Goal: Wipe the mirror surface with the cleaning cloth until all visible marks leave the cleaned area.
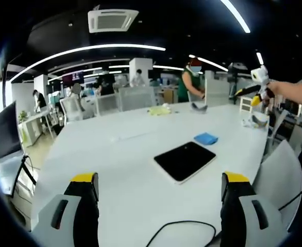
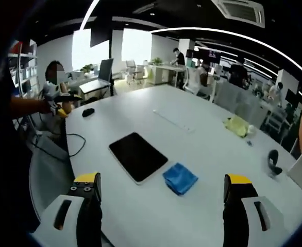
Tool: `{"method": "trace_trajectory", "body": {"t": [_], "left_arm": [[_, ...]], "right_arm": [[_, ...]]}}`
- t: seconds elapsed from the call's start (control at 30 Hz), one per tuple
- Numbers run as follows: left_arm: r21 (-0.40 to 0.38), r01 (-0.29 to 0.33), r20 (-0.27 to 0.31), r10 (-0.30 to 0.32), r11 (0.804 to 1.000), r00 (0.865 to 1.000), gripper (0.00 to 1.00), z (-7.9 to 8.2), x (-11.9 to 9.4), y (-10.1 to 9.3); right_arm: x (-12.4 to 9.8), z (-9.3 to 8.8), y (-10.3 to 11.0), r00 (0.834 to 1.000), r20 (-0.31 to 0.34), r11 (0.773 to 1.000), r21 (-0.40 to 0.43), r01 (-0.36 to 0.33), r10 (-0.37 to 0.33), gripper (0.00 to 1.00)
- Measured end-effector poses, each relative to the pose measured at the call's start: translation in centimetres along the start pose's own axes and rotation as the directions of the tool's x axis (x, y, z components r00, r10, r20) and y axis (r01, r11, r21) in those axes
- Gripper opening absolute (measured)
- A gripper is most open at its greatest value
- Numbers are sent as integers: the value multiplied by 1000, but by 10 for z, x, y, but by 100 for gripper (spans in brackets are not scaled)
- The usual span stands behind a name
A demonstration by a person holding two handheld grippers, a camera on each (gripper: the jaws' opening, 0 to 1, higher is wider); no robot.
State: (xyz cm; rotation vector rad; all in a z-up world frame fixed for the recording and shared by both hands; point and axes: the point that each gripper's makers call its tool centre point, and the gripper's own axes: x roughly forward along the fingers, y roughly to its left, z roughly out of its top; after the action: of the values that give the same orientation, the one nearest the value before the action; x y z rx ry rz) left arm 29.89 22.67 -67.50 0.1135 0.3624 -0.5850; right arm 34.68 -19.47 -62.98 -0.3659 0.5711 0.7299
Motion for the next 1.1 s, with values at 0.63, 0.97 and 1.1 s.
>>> {"method": "trace_trajectory", "body": {"t": [0.63,0.97,1.1], "left_arm": [[-1,1,1,-1,1000,1000,100,0,0,-9],[-11,8,-21,-9,1000,1000,100,-10,7,-10],[-20,7,-36,-8,1000,999,100,-16,9,-6]], "right_arm": [[64,-37,-29,986,-164,997,-69,-19,7,88],[107,-54,-46,976,-216,998,-34,-44,35,75],[122,-58,-53,970,-239,998,-32,-54,45,71]]}}
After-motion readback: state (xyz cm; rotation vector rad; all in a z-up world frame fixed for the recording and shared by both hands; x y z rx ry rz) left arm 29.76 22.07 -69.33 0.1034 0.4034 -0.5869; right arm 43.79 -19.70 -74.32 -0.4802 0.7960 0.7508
